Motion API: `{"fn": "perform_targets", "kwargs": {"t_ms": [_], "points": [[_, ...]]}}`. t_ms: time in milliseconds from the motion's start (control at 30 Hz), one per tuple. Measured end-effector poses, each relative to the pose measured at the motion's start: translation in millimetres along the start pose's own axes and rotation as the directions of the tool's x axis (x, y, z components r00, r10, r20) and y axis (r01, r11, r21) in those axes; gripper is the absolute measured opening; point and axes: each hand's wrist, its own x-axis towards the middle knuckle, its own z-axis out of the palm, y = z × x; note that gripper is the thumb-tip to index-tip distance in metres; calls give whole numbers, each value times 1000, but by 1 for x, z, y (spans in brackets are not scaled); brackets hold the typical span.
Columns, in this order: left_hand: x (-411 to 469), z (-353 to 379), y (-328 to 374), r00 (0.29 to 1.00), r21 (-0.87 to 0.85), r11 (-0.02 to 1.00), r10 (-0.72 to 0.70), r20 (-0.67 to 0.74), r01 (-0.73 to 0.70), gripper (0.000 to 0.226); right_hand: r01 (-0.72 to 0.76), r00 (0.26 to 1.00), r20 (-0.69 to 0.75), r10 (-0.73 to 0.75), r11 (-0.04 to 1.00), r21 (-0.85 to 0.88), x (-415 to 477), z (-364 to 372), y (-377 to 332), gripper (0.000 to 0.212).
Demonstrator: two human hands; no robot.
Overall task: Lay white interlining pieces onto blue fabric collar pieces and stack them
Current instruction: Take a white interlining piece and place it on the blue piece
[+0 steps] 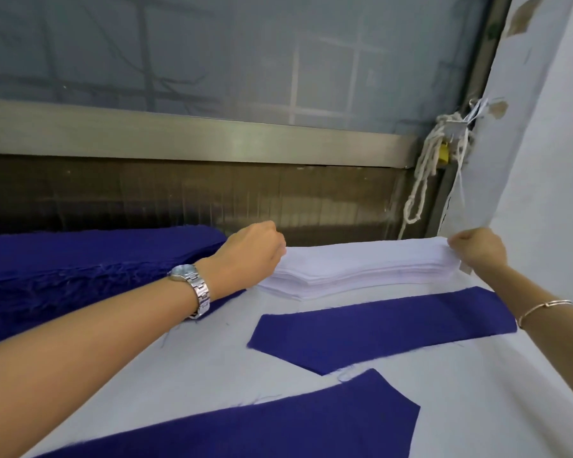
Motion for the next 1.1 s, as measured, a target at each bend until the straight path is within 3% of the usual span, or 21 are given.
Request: {"fn": "perform_targets", "kwargs": {"t_ms": [233,600,867,1033,1100], "points": [[17,16,2,991,-97,987,-131,-26,128,21,81,995,-36,-93,963,-257,10,15,3,27],[23,24,0,979,-216,960,-194,-60,177,19,110,991,-44,-129,949,-295,12,15,-4,22],[25,22,-2,975,-306,933,-214,-59,186,13,207,978,54,-201,960,-190,14,5,-5,8],[26,20,-1,977,-232,949,-212,25,212,17,178,984,15,-179,984,27,20,3,2,46],[27,22,-3,976,-187,958,-215,40,219,26,198,979,25,-200,978,62,23,2,6,40]]}}
